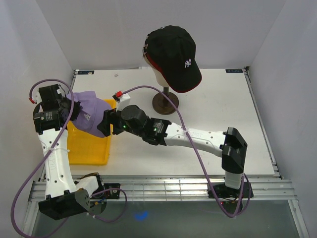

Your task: Stack the hats

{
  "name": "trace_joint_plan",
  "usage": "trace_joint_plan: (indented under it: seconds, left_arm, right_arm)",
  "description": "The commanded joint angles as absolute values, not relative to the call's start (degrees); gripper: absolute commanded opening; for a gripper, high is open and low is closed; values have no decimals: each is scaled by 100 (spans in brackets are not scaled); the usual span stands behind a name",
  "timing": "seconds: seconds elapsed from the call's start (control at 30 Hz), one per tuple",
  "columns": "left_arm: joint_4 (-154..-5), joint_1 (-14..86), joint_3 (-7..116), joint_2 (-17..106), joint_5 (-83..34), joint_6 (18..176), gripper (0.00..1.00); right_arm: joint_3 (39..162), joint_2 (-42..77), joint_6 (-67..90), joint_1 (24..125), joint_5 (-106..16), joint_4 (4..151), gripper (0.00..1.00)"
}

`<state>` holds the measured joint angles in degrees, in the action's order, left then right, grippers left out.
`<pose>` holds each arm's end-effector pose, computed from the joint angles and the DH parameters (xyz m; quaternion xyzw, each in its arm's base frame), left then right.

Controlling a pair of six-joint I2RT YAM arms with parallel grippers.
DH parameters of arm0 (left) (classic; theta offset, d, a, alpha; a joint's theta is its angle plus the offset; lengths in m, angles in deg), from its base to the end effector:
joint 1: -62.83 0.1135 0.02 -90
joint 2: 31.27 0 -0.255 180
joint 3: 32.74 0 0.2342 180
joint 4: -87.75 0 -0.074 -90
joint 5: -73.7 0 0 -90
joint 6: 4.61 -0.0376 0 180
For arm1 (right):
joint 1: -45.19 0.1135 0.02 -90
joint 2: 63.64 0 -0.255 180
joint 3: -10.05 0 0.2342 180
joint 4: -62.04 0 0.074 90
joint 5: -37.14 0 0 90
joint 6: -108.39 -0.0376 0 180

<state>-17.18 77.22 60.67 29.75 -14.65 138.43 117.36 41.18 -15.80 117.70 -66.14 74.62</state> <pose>0.1704 0.0448 0.3864 -0.5132 0.7586 -0.1203 0.3830 0.1369 0.4057 0.3508 -0.1798 0.7436 0.4589 0.4519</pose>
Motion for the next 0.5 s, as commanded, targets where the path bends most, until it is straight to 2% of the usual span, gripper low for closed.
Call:
trace_joint_plan:
  seconds: [0.0, 0.33, 0.47]
  left_arm:
    - [-1746, 7689, 6261, 2850, -1586, 13821, 0]
    - [-1729, 7680, 6419, 2823, -1560, 13681, 0]
    - [-1729, 7689, 6437, 2806, -1577, 13672, 0]
  right_arm:
    - [12262, 4323, -1606, 11796, -6569, 7319, 71]
    - [12316, 4517, -1817, 11796, -6464, 7284, 70]
    - [12351, 4552, -1799, 11778, -6464, 7275, 65]
